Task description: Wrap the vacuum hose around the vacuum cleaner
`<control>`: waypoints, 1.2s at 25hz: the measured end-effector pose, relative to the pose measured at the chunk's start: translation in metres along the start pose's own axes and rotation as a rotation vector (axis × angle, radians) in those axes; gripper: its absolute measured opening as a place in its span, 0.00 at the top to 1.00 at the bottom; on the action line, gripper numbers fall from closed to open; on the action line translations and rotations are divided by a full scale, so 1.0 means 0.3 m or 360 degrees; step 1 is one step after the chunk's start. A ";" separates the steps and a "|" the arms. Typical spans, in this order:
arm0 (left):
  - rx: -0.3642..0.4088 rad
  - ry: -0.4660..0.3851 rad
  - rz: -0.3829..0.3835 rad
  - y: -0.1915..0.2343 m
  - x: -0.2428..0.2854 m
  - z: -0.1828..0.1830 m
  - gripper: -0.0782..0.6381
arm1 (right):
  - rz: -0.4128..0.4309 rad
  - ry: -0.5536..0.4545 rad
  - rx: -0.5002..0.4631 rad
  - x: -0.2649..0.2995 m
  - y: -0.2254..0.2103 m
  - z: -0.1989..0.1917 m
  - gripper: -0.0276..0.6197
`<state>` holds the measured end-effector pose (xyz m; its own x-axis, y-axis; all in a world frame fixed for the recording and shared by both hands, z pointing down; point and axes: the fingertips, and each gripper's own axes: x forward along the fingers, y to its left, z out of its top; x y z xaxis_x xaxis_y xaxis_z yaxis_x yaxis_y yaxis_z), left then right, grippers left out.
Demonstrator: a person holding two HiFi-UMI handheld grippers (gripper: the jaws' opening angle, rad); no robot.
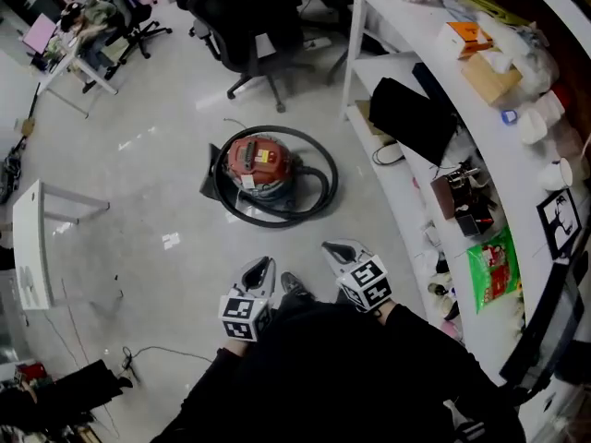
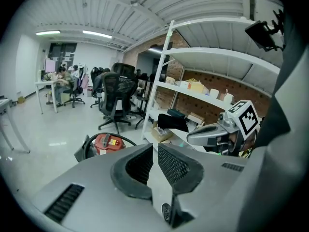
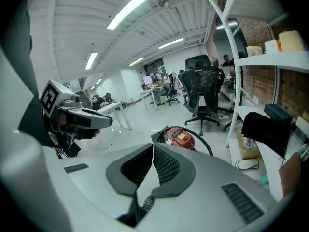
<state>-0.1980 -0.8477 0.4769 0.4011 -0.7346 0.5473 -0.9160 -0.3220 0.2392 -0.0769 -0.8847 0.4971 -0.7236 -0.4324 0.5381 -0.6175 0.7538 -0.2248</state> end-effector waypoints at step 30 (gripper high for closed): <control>-0.0278 0.0046 0.0278 -0.037 -0.251 -0.235 0.82 | 0.0235 0.0139 0.0164 -0.084 0.167 -0.128 0.92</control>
<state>-0.2180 -0.7466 0.4895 0.2387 -0.7517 0.6147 -0.9587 -0.0817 0.2724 -0.0777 -0.8169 0.5035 -0.7819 -0.2731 0.5603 -0.5384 0.7490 -0.3862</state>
